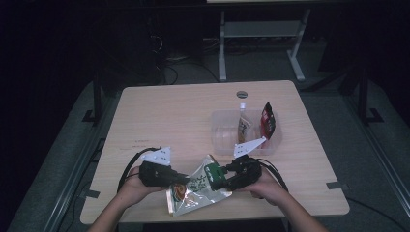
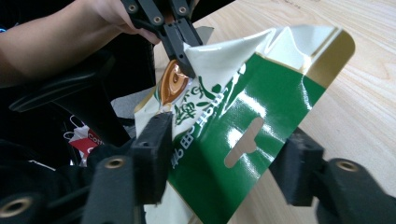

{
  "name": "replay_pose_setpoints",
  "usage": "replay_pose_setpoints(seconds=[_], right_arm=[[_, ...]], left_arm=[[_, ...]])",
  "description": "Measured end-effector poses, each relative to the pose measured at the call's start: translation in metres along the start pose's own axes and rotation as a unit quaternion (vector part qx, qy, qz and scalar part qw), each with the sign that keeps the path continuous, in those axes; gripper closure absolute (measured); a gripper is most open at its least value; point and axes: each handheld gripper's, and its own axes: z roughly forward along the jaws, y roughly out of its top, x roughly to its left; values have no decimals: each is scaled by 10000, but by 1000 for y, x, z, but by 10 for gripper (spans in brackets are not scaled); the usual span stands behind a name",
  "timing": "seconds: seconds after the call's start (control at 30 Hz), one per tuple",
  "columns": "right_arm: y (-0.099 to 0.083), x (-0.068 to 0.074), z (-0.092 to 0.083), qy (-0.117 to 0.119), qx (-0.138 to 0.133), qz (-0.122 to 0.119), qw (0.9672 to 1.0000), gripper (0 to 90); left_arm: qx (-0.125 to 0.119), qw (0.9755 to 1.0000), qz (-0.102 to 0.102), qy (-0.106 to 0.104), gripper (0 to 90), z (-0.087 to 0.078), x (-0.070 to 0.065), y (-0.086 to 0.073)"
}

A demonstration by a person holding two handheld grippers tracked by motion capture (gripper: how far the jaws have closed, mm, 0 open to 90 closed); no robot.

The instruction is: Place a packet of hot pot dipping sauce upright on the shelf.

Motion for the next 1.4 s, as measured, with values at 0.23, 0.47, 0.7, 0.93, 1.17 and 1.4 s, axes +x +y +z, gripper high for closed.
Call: replay_pose_setpoints(seconds=[0.23, 0.47, 0.7, 0.93, 1.17, 1.4], right_arm=[[0, -1, -4, 117, -143, -142, 9997, 637], [0, 0, -5, 180, -172, -197, 9995, 763], [0, 3, -7, 230, -310, -301, 9988, 862], [0, 7, -7, 245, -406, -507, 9976, 900], [3, 14, -10, 325, -658, -762, 9944, 900], [5, 23, -11, 276, -767, -1003, 9916, 900]], left_arm=[[-57, 9999, 33, 87, 892, -1, 2, -2], [-89, 9999, 28, 131, 891, 1, 3, -1], [-320, 9994, -41, 115, 890, -4, 7, -1], [-453, 9989, -66, 123, 886, -5, 8, -1], [-631, 9979, -87, 91, 866, -8, 10, -1], [-773, 9967, -217, 73, 717, -8, 12, 0]])
